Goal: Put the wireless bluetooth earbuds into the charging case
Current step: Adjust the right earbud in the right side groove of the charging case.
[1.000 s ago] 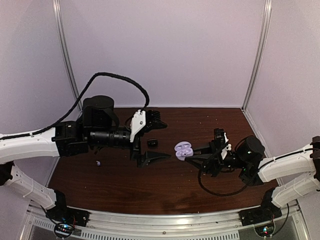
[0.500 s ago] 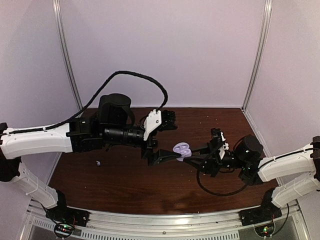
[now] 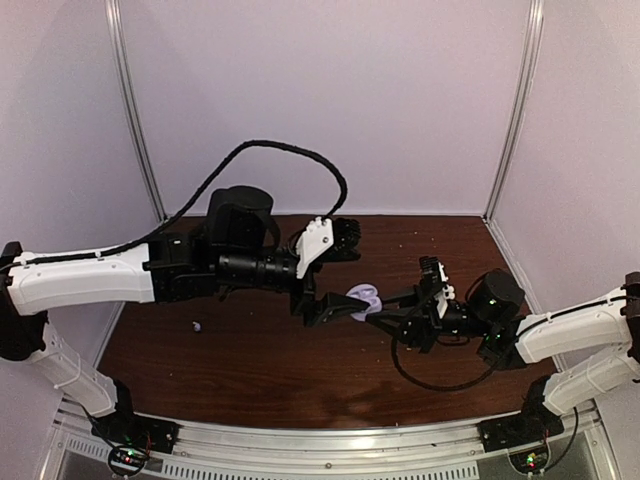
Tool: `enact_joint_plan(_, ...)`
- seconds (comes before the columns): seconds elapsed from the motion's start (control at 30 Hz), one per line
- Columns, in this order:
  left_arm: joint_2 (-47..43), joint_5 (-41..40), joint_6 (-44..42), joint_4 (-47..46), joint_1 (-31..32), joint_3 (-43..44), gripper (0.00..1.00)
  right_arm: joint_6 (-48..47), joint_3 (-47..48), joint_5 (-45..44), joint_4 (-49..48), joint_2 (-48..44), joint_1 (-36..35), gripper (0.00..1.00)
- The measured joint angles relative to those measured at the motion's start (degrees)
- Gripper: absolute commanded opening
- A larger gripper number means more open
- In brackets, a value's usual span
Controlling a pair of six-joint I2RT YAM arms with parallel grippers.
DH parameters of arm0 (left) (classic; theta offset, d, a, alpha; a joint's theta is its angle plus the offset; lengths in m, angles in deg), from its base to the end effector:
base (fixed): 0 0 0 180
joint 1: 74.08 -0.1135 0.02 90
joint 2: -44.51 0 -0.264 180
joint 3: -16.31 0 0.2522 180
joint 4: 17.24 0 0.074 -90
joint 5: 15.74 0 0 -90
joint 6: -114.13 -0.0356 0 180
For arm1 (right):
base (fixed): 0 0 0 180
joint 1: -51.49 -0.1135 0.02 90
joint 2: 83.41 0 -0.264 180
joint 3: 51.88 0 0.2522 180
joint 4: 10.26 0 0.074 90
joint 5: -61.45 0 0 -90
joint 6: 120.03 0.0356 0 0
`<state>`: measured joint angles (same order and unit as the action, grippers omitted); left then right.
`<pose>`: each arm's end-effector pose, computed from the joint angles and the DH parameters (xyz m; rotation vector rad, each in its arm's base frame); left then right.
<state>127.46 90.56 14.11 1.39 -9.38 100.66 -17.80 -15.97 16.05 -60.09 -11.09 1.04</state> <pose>0.1376 -0.3144 0.3496 1.3493 1.4277 -0.9096 0.1332 0.2005 0.2384 -1.1355 1.0752 1.4004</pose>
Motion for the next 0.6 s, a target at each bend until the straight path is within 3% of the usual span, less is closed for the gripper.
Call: enact_joint_plan(0.6, 2.4, -1.4, 1.0, 0.2, 0.3, 2.1, 0.82, -0.7, 0.0, -1.9, 2.6, -0.6, -0.5, 0.0)
